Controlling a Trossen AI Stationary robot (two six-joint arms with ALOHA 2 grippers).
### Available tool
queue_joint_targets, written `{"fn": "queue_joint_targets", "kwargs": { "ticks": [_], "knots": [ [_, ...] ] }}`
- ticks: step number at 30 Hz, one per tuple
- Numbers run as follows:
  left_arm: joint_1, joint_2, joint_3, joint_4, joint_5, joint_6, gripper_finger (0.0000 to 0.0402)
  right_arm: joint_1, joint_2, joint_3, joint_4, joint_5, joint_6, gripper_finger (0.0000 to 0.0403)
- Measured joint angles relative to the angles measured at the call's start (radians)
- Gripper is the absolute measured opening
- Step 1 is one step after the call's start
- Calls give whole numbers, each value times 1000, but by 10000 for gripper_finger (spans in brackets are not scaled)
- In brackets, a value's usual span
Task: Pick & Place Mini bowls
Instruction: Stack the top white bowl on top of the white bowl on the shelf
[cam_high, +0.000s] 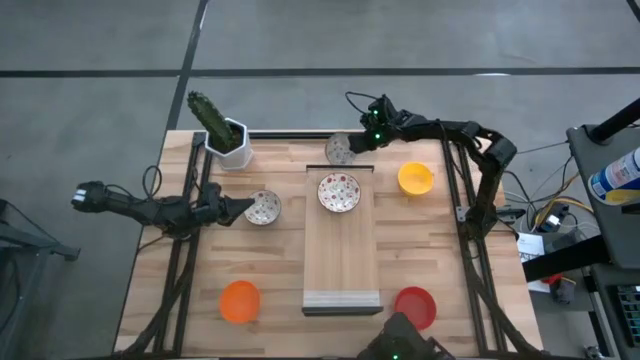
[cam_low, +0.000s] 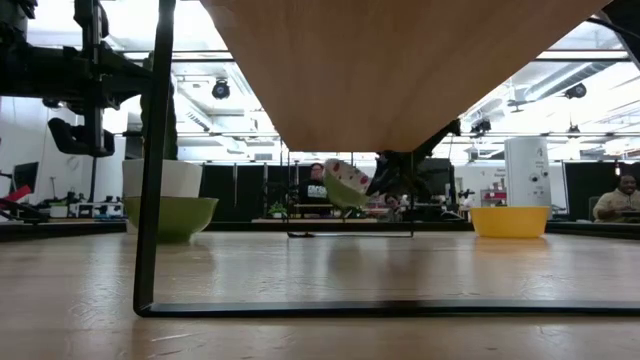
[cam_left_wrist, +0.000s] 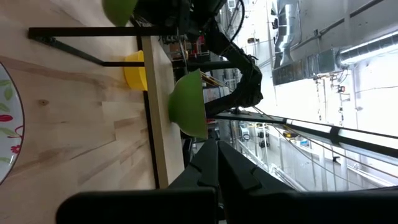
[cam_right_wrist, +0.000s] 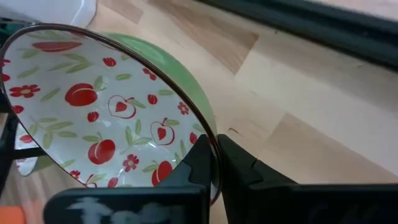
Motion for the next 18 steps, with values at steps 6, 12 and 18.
{"fn": "queue_joint_targets", "kwargs": {
  "ticks": [6,12,18],
  "knots": [
    [1,0,0,0,0,20,3,-45,-68,21,-22,36,-11,9],
    [1,0,0,0,0,22,3,-87,-102,114,-197,30,-65,9],
    [1,0,0,0,0,24,3,-95,-119,276,-434,28,-189,9]
  ]
}}
